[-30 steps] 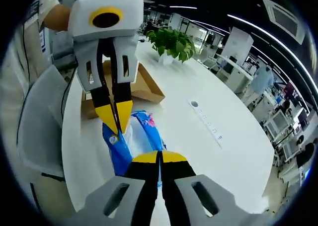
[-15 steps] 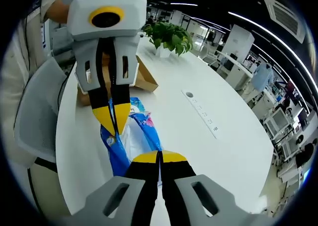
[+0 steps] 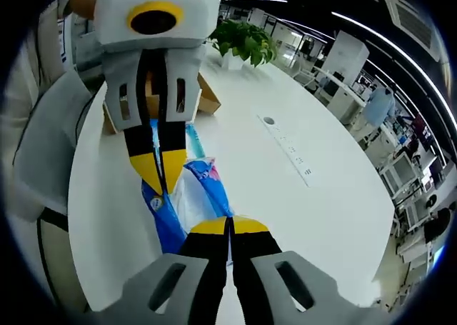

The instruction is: Operate the shoe box by opening the lid, removing the specified soft item, and placing it in the target area until the item is outside and the box remains undamaged.

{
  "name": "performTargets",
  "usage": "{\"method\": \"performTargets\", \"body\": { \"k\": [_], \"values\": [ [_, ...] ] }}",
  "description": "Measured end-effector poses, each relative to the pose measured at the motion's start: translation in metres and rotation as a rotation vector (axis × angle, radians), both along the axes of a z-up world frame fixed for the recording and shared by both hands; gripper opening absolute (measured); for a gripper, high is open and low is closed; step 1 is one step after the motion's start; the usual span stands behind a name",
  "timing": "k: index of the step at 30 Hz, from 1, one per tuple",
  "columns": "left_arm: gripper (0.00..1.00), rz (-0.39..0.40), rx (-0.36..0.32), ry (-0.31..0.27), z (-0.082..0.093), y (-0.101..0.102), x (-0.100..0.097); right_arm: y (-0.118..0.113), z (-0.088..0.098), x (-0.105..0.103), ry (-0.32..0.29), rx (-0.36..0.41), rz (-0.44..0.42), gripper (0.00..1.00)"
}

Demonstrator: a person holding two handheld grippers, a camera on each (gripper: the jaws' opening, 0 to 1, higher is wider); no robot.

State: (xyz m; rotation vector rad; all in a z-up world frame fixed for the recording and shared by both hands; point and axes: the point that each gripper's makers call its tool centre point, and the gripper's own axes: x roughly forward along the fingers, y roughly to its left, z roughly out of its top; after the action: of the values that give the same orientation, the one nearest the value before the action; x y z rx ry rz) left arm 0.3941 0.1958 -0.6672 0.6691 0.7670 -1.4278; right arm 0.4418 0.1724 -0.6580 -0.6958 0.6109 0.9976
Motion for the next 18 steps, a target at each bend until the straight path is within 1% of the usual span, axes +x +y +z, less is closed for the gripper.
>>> {"method": "performTargets", "body": {
  "k": [8, 15, 18],
  "values": [
    [0.00, -0.001, -0.001, 0.034, -0.017, -0.013, 0.004, -0.009, -0.016, 0.006, 0.012, -0.025, 0.000, 0.00],
    [0.00, -0.010, -0.003, 0.056, -0.028, -0.026, 0.005, -0.020, -0.025, 0.005, 0.020, -0.054, -0.011, 0.00],
    [0.00, -0.016, 0.002, 0.059, -0.034, -0.028, 0.004, -0.023, -0.032, 0.004, 0.025, -0.066, -0.017, 0.00]
  ]
}}
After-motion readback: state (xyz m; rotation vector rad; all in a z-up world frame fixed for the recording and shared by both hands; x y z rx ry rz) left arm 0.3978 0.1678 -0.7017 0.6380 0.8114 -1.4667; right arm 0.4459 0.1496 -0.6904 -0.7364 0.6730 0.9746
